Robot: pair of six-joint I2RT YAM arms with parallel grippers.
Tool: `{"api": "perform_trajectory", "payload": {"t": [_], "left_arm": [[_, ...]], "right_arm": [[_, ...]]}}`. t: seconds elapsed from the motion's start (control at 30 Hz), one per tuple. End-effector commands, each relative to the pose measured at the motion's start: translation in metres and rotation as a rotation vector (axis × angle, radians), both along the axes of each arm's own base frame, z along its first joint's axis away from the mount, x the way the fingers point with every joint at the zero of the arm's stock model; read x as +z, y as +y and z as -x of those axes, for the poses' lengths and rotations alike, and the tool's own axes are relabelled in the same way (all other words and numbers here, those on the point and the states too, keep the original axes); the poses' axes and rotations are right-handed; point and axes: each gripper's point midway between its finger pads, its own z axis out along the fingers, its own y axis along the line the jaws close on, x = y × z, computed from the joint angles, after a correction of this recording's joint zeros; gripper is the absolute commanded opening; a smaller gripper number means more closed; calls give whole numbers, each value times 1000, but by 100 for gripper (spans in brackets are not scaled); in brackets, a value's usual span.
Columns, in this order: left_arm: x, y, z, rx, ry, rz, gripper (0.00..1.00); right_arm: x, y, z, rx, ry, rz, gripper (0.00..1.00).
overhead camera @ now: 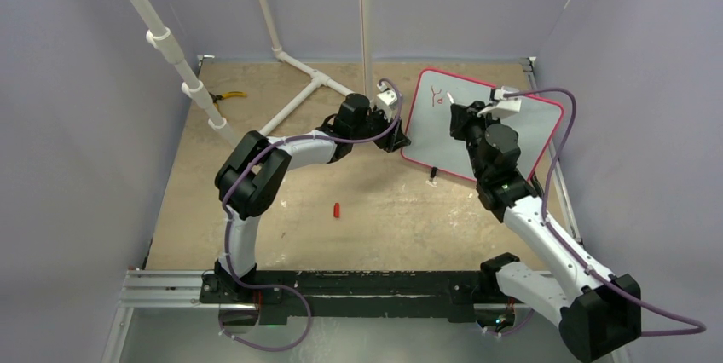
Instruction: Write a sentence on the whiteboard
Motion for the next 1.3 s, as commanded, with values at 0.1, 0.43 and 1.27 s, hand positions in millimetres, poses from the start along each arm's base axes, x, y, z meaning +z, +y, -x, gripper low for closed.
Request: {"api": "perform_trajectory", "payload": {"t": [0.1, 0.43, 1.27], "left_arm": [[27, -11, 2, -31, -26, 70, 45], [18, -12, 3, -40, -20, 51, 45], [23, -12, 5, -33, -34, 46, 45]], "right_arm": [[1, -1, -6, -13, 10, 12, 0], [0, -6, -14, -53, 12, 25, 0], [-40, -10, -4, -61, 116, 38, 0]]}}
